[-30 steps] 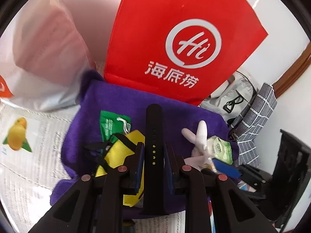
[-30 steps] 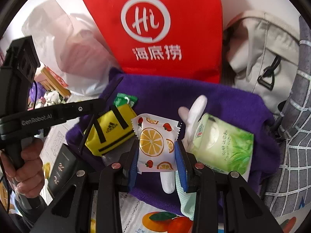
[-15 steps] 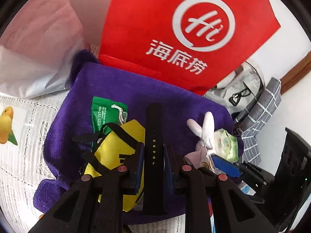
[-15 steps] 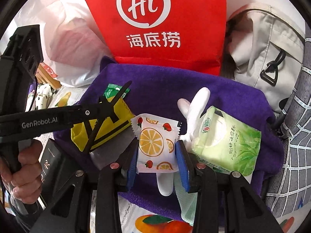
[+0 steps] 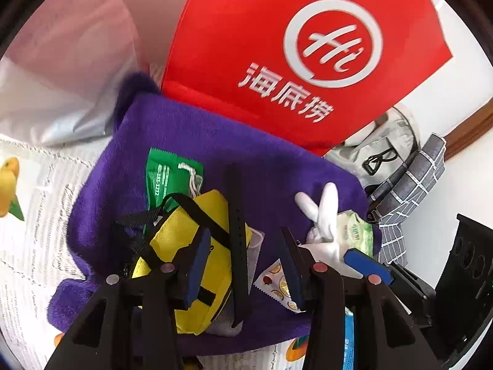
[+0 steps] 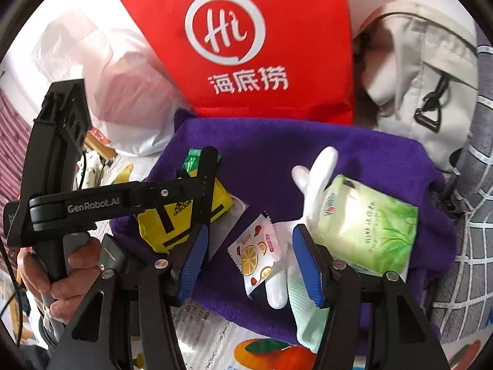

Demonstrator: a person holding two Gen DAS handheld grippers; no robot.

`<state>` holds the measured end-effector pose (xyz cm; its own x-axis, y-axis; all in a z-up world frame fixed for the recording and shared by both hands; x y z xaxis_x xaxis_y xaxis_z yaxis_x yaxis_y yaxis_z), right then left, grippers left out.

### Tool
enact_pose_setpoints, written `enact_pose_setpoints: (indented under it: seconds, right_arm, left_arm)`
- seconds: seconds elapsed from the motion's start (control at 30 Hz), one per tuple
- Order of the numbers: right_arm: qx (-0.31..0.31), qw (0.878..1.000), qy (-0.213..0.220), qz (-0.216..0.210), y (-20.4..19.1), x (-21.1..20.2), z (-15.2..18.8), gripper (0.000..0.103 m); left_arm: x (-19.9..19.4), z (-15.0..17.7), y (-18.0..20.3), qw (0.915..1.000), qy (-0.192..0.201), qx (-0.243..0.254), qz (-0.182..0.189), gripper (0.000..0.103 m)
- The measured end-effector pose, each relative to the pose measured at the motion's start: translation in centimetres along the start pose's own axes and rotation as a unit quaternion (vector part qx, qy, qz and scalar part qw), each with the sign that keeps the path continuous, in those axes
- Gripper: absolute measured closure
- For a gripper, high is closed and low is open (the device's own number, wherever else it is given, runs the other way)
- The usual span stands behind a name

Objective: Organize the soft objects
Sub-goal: 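Lower the black watch strap onto the towel and open the left tool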

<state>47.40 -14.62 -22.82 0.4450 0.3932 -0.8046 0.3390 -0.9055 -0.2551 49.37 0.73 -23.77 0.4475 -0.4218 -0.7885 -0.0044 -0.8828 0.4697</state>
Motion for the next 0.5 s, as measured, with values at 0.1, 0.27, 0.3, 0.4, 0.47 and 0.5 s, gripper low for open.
enact_pose_setpoints:
  seconds: [0.1,0.27,0.3,0.4,0.47,0.5]
  right_arm:
    - [-0.001,1.000,0.019,0.018,-0.2,-1.8,-0.1,0.046]
    - [0.022,0.997,0.061,0.044,-0.4,-5.9,1.7,0.045]
    - [0.033,0.996,0.063,0.049,-0.3,-6.7,2.3,0.045]
    - [0.043,0.995,0.070,0.057,-0.5,-8.8,3.8,0.045]
    - [0.045,0.994,0.074,0.074,-0.8,-10.2,4.8,0.045]
    - [0.045,0.993,0.069,0.082,-1.0,-11.0,5.4,0.045]
  left_arm:
    - [-0.7,0.1,0.5,0.9999,-0.001,0.010,-0.006,0.058]
    - [-1.5,0.4,0.8,0.9978,-0.001,0.040,-0.053,0.057]
    - [-1.7,0.4,0.9,0.9978,-0.001,0.041,-0.053,0.057]
    - [-2.7,0.8,1.6,0.9966,0.003,0.057,-0.059,0.049]
    - [-3.7,1.2,2.3,0.9946,0.012,0.071,-0.074,0.045]
    - [-4.3,1.6,2.4,0.9939,0.015,0.076,-0.078,0.042]
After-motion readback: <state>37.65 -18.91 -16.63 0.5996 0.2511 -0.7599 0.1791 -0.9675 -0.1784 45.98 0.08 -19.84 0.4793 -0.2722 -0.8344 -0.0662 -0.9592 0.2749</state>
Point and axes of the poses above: each gripper's, at about its wrist camera, not at the fingertips, and x roughly the way its jaws point, y to its right, z to its underside, the point moved 8 cm from there along x, roughly the way its jaws point, and after that the axes turned 2 degrees about z, right-handed, at the moved point
